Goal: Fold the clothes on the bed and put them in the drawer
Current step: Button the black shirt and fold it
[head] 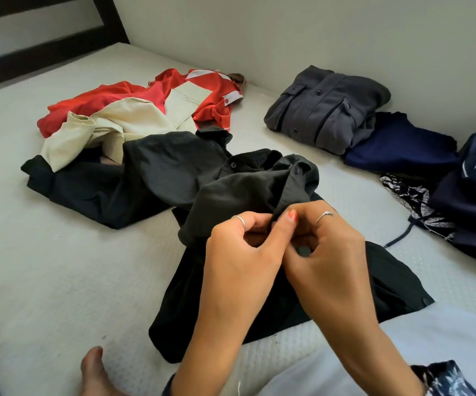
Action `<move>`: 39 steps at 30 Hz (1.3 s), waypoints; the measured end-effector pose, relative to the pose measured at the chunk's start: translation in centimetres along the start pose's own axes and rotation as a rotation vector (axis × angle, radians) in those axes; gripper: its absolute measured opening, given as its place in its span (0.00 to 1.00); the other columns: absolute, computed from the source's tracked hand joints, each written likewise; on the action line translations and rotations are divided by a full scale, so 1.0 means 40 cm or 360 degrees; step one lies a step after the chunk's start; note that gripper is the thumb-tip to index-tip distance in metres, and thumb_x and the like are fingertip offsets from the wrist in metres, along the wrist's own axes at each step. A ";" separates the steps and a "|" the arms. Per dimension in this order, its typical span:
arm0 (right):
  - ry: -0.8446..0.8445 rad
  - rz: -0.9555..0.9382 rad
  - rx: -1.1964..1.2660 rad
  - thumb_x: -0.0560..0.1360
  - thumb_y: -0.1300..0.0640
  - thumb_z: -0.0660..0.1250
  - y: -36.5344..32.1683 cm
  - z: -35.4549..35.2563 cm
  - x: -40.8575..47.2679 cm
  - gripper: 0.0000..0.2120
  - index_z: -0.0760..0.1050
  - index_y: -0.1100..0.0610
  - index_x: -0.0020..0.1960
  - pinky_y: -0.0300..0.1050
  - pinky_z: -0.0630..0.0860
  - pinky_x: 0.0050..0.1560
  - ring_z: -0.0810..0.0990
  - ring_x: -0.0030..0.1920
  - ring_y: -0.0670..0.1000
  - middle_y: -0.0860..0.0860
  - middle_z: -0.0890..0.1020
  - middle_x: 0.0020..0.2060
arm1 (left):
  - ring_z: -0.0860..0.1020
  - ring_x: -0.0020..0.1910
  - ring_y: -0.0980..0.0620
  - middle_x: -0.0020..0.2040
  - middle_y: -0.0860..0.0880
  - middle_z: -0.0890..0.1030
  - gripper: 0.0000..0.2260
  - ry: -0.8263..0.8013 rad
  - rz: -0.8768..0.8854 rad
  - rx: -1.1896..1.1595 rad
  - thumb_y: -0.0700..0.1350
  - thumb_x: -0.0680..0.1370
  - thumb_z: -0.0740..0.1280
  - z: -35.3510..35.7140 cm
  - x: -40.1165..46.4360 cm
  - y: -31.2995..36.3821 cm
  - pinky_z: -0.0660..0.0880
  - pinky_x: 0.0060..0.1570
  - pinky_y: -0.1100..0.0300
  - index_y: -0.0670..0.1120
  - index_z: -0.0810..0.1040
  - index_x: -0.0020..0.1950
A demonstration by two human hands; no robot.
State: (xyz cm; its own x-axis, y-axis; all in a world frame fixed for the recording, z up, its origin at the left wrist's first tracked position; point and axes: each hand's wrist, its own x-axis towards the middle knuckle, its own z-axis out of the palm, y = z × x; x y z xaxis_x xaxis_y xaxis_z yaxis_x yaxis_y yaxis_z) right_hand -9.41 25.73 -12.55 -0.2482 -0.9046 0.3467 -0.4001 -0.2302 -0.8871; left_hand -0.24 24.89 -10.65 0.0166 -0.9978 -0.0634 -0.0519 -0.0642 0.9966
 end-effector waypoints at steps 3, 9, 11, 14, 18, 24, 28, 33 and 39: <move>0.0107 -0.0235 -0.0288 0.69 0.63 0.68 0.002 0.014 -0.008 0.05 0.78 0.57 0.44 0.29 0.71 0.38 0.75 0.39 0.42 0.45 0.76 0.38 | 0.84 0.43 0.52 0.40 0.47 0.85 0.08 -0.0043 -0.0143 -0.0250 0.48 0.71 0.72 -0.005 0.006 -0.011 0.77 0.46 0.59 0.44 0.84 0.45; 0.0168 -0.0258 -0.0183 0.73 0.62 0.70 0.002 0.017 -0.008 0.03 0.77 0.57 0.44 0.32 0.74 0.39 0.78 0.39 0.45 0.48 0.78 0.39 | 0.83 0.42 0.50 0.41 0.42 0.84 0.09 -0.0066 -0.0291 -0.0565 0.48 0.70 0.70 -0.006 0.014 -0.015 0.78 0.43 0.62 0.42 0.82 0.40; 0.0146 -0.0222 -0.0132 0.73 0.63 0.71 0.000 0.016 -0.010 0.04 0.77 0.57 0.44 0.29 0.74 0.39 0.78 0.39 0.45 0.48 0.78 0.38 | 0.84 0.43 0.47 0.42 0.40 0.84 0.08 -0.0023 -0.0287 -0.0543 0.46 0.74 0.69 -0.006 0.018 -0.021 0.79 0.43 0.62 0.42 0.82 0.39; 0.0119 -0.0133 -0.0032 0.72 0.63 0.72 -0.004 0.015 -0.005 0.05 0.77 0.56 0.43 0.31 0.75 0.38 0.80 0.38 0.46 0.48 0.79 0.38 | 0.83 0.47 0.41 0.43 0.38 0.84 0.09 0.0061 -0.0233 -0.0462 0.45 0.76 0.68 -0.007 0.025 -0.029 0.80 0.50 0.53 0.41 0.82 0.40; 0.0056 0.0086 0.0218 0.72 0.63 0.71 -0.010 0.005 0.005 0.06 0.77 0.53 0.41 0.35 0.76 0.36 0.81 0.36 0.47 0.46 0.81 0.35 | 0.83 0.47 0.40 0.42 0.40 0.84 0.09 0.0096 -0.0140 -0.0322 0.45 0.77 0.68 -0.005 0.034 -0.028 0.79 0.54 0.44 0.41 0.82 0.41; 0.0000 0.0242 0.0367 0.73 0.62 0.70 -0.008 -0.007 0.012 0.06 0.78 0.52 0.40 0.37 0.76 0.34 0.81 0.33 0.47 0.49 0.82 0.33 | 0.82 0.37 0.53 0.35 0.48 0.83 0.09 0.0147 -0.0003 -0.0152 0.44 0.77 0.68 -0.001 0.038 -0.034 0.78 0.42 0.59 0.43 0.82 0.39; -0.0094 0.0257 0.0378 0.74 0.63 0.69 -0.003 -0.014 0.024 0.06 0.79 0.54 0.41 0.40 0.80 0.38 0.81 0.34 0.48 0.50 0.83 0.34 | 0.79 0.34 0.60 0.33 0.51 0.82 0.09 0.0146 -0.0043 -0.0189 0.44 0.77 0.68 -0.004 0.040 -0.037 0.74 0.36 0.68 0.43 0.82 0.39; -0.0164 0.0504 0.0634 0.76 0.63 0.67 0.017 -0.031 0.047 0.02 0.78 0.59 0.45 0.36 0.76 0.35 0.78 0.34 0.45 0.51 0.80 0.34 | 0.79 0.34 0.59 0.34 0.49 0.83 0.08 -0.0042 -0.0062 -0.0048 0.47 0.75 0.70 -0.025 0.074 -0.014 0.72 0.34 0.71 0.44 0.83 0.40; -0.0032 0.0341 0.0220 0.75 0.49 0.68 0.017 -0.062 0.042 0.08 0.77 0.53 0.42 0.35 0.75 0.35 0.77 0.35 0.44 0.49 0.81 0.35 | 0.82 0.37 0.50 0.35 0.48 0.84 0.09 -0.0104 0.0331 0.0498 0.49 0.74 0.72 -0.014 0.175 0.054 0.80 0.43 0.57 0.44 0.83 0.40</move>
State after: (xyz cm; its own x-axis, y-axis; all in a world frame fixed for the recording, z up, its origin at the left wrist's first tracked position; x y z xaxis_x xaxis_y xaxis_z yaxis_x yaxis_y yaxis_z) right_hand -12.28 24.95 -11.81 -0.2963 -0.9445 0.1415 -0.2155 -0.0783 -0.9734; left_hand 0.30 17.77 -8.89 -0.0894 -0.9881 0.1252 -0.3499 0.1488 0.9249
